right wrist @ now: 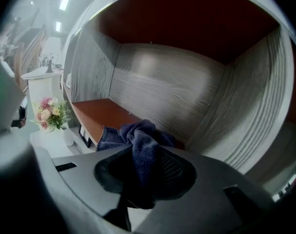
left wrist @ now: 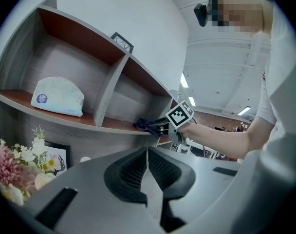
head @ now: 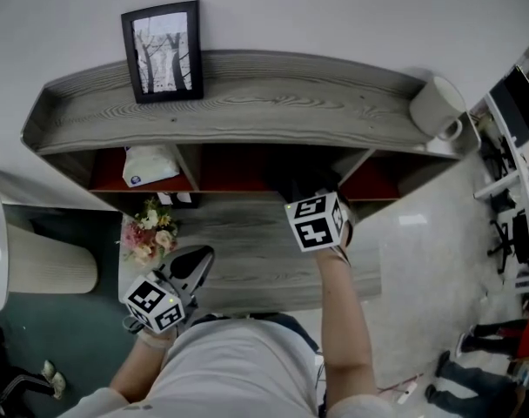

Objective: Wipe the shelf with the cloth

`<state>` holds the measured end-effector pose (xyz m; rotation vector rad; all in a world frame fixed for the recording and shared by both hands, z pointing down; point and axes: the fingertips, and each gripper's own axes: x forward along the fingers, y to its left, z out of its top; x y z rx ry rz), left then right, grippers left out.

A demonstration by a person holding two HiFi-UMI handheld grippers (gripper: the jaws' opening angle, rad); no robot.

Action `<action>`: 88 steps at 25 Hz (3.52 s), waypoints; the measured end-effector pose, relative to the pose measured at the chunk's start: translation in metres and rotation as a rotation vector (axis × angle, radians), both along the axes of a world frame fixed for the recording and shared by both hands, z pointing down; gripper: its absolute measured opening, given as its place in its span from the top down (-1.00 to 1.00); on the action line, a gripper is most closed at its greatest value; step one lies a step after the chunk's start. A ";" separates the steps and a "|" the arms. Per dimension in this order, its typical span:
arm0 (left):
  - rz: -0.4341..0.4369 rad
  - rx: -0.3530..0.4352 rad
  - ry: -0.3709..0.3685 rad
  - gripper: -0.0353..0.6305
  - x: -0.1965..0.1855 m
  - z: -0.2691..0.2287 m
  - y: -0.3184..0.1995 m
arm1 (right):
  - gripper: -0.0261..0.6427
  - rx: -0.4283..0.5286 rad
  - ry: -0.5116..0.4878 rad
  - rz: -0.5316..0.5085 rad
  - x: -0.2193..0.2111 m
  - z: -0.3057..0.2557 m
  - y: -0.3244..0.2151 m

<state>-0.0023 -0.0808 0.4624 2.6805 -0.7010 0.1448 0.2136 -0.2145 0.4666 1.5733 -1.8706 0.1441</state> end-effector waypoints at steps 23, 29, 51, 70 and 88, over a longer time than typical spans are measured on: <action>0.028 -0.009 -0.012 0.84 -0.017 0.008 -0.014 | 0.67 -0.054 0.089 0.216 0.015 0.003 -0.021; 0.025 -0.007 -0.013 0.84 -0.017 0.009 -0.018 | 0.71 -0.067 0.123 0.257 0.015 0.004 -0.036; -0.005 -0.005 -0.019 0.84 -0.015 0.005 -0.004 | 0.72 -0.009 0.138 0.173 0.010 0.002 -0.074; -0.017 -0.015 -0.031 0.84 -0.016 0.009 0.016 | 0.72 0.075 0.149 0.062 -0.041 -0.001 -0.018; -0.099 -0.018 -0.041 0.84 -0.041 0.011 0.020 | 0.72 0.101 0.120 -0.272 -0.191 0.002 -0.009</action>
